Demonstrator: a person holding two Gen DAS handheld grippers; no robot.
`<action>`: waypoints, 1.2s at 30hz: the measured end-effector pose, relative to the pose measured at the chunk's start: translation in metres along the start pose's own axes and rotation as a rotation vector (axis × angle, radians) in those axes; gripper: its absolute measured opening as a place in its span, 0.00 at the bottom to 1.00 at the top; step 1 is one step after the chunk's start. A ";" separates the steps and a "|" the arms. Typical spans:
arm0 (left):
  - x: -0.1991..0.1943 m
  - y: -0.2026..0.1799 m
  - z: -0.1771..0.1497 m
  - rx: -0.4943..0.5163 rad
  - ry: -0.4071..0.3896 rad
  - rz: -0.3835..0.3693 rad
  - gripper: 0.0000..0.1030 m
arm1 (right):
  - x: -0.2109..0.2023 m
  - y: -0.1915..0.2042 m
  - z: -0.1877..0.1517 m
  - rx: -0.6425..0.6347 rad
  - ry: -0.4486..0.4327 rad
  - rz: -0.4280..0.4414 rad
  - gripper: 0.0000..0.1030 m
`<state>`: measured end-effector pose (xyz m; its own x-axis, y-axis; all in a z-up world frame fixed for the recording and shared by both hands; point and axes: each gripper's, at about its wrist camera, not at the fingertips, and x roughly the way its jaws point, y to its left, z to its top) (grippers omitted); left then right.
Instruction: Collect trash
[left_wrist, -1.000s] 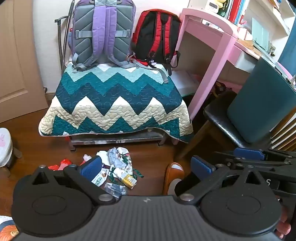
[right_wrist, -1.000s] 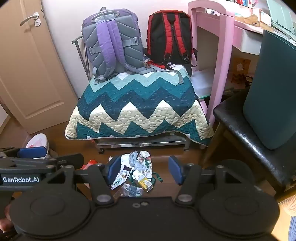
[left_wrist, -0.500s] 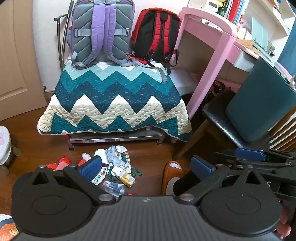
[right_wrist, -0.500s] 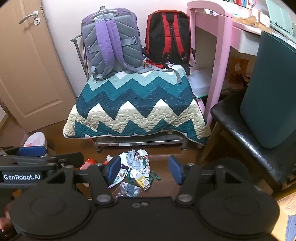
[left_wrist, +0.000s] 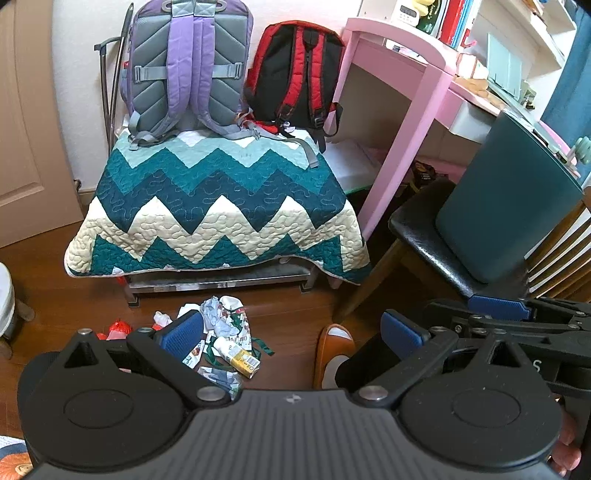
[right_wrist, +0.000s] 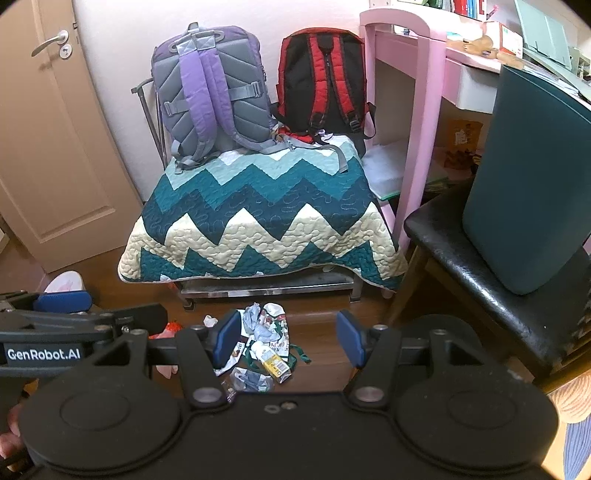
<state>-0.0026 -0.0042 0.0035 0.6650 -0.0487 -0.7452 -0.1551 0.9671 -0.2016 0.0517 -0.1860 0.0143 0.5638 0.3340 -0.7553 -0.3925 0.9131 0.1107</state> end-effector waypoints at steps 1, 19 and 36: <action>0.000 0.000 0.000 0.000 0.000 0.000 1.00 | 0.000 0.001 0.000 0.002 0.000 -0.002 0.55; 0.001 0.000 0.004 -0.009 -0.002 0.003 1.00 | 0.000 0.001 0.001 -0.002 -0.001 0.006 0.55; 0.001 0.003 0.003 -0.027 -0.005 0.006 1.00 | 0.004 0.001 0.001 -0.012 0.012 0.017 0.55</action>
<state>-0.0004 -0.0002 0.0039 0.6678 -0.0416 -0.7431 -0.1784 0.9604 -0.2141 0.0541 -0.1832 0.0124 0.5482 0.3467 -0.7611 -0.4110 0.9042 0.1159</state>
